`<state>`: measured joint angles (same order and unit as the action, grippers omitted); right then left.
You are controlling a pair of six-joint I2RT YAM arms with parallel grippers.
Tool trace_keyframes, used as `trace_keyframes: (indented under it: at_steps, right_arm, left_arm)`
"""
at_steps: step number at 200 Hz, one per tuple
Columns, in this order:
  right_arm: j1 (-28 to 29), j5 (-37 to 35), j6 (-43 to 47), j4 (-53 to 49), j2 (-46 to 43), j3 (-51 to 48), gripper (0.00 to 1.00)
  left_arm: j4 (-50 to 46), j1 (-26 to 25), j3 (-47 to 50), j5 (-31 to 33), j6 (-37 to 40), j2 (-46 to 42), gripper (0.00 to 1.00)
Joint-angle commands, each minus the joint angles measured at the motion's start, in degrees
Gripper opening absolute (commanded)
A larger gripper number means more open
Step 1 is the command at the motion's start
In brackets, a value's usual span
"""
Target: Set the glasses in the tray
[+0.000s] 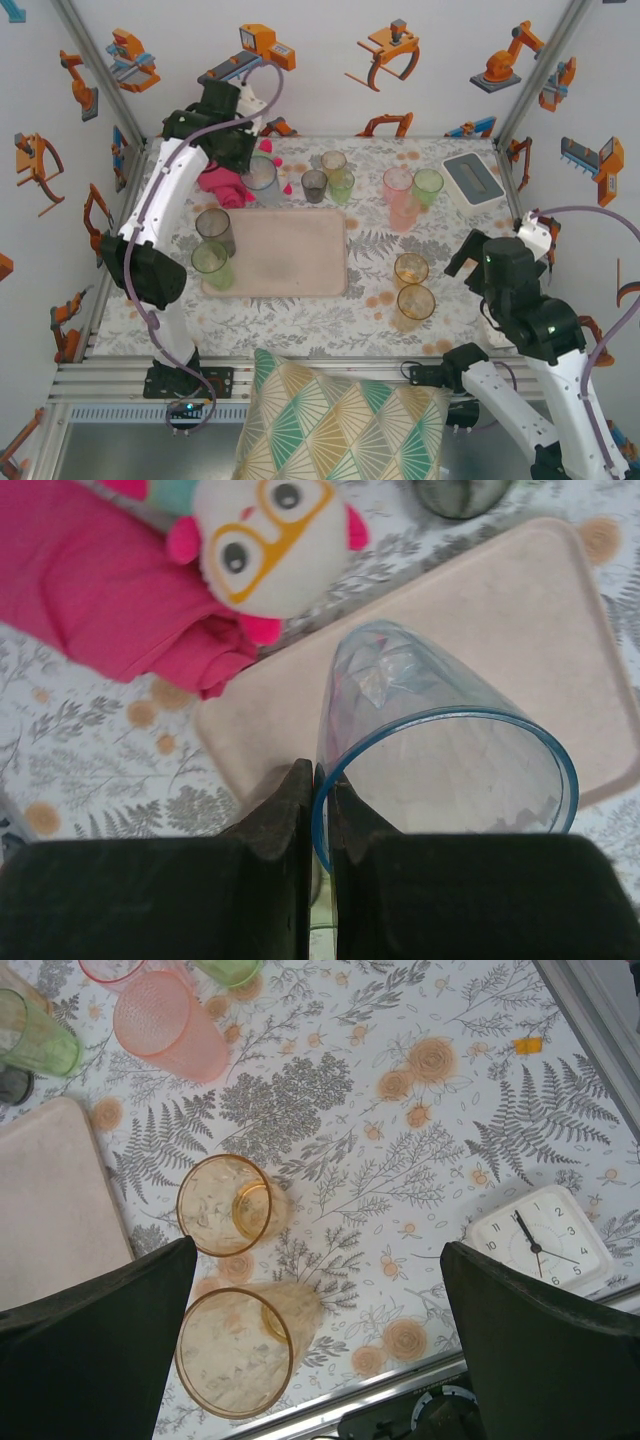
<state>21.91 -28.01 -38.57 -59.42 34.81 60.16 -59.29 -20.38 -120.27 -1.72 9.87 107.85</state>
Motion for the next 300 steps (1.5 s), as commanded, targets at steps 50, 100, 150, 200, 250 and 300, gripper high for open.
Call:
trace_keyframes:
  at_steps: [50,100,150,200,250,300]
  right_arm:
    - [-0.2,0.4,1.0,2.4,1.1,-1.5,0.99]
    - [-0.2,0.2,1.2,2.4,1.2,-1.3,0.99]
    - [-0.3,0.4,1.1,2.6,1.5,-1.4,0.99]
    - [-0.2,0.6,1.1,2.7,1.9,-1.3,0.99]
    - [-0.2,0.6,1.2,2.8,2.3,-1.3,0.99]
    - [-0.2,0.4,1.4,2.9,2.4,-1.0,0.99]
  left_arm:
    - [4.5,10.2,6.1,-2.6,1.7,-3.9,0.1]
    - [7.2,14.2,10.8,-3.6,2.2,-3.4,0.1]
    - [10.5,16.6,15.6,-5.4,2.9,-3.0,0.1]
    - [11.8,16.8,17.8,-6.4,4.0,-1.0,0.1]
    - [11.8,16.8,18.3,-7.5,5.2,1.2,0.1]
    - [11.5,16.8,18.2,-8.0,6.9,2.6,0.1]
